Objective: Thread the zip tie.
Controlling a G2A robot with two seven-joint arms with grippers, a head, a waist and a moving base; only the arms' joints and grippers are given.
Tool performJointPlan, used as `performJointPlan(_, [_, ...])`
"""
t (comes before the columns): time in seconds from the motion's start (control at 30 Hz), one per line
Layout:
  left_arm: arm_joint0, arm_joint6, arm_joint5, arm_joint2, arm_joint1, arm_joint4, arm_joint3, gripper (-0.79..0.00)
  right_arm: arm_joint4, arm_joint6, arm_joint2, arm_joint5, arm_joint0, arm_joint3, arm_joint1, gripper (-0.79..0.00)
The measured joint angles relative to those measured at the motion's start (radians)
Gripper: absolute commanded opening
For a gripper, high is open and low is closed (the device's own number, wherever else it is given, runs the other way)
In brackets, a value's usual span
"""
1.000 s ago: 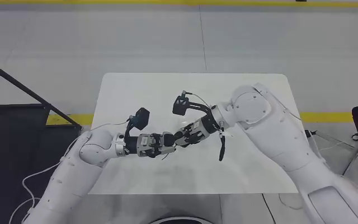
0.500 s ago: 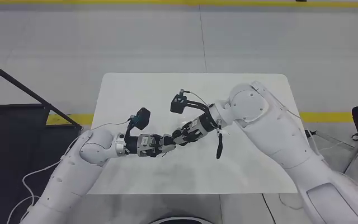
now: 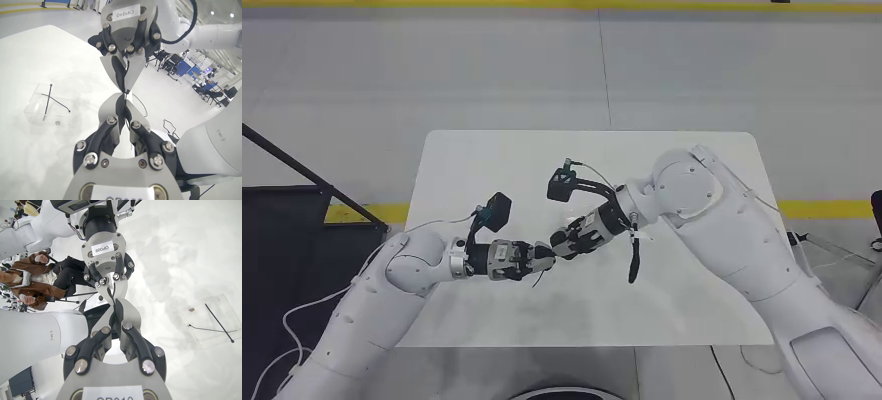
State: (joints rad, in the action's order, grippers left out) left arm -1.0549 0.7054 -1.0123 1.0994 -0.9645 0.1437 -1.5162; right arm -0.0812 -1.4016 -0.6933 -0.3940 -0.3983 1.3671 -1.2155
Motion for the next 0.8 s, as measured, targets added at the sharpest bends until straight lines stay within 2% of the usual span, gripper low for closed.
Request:
performJointPlan(0.03, [0.001,-0.003,0.000,-0.001,0.001,0.000,0.002,-0.785,0.000,0.000,0.000,0.000,0.000,0.000,0.000,-0.606])
performJointPlan(0.07, [0.001,-0.007,0.000,-0.001,0.001,0.000,0.003,-0.785,0.000,0.001,-0.001,0.000,-0.001,0.000,0.000,-0.453])
performJointPlan(0.1, [0.002,-0.013,0.000,-0.001,0.002,0.000,0.006,-0.785,0.000,0.003,-0.002,0.001,-0.001,0.000,0.000,-0.237])
performJointPlan(0.13, [0.002,-0.020,0.000,0.000,0.002,0.001,0.008,-0.785,0.000,0.005,-0.003,0.002,-0.002,-0.001,0.001,-0.114])
performJointPlan(0.17, [0.002,-0.027,0.000,0.001,0.003,0.002,0.010,-0.785,0.000,0.008,-0.005,0.003,-0.003,-0.002,0.001,-0.037])
performJointPlan(0.2, [0.001,-0.038,0.000,0.003,0.003,0.003,0.013,-0.785,0.001,0.014,-0.010,0.003,-0.005,-0.004,0.003,0.000])
performJointPlan(0.37, [-0.003,-0.103,0.000,0.024,0.003,0.034,0.031,-0.785,0.013,0.055,-0.052,-0.008,-0.040,0.005,0.018,0.000])
performJointPlan(0.57, [-0.017,-0.195,0.000,0.036,-0.002,0.074,0.030,-0.785,0.062,0.137,-0.140,-0.059,-0.135,0.064,0.054,0.000])
performJointPlan(0.7, [-0.031,-0.273,0.005,0.055,-0.005,0.050,0.043,-0.785,0.146,0.270,-0.205,-0.011,-0.235,0.139,0.077,0.000])
performJointPlan(0.8, [-0.032,-0.282,0.006,0.057,-0.005,0.046,0.045,-0.785,0.164,0.295,-0.218,0.005,-0.266,0.164,0.083,0.000])
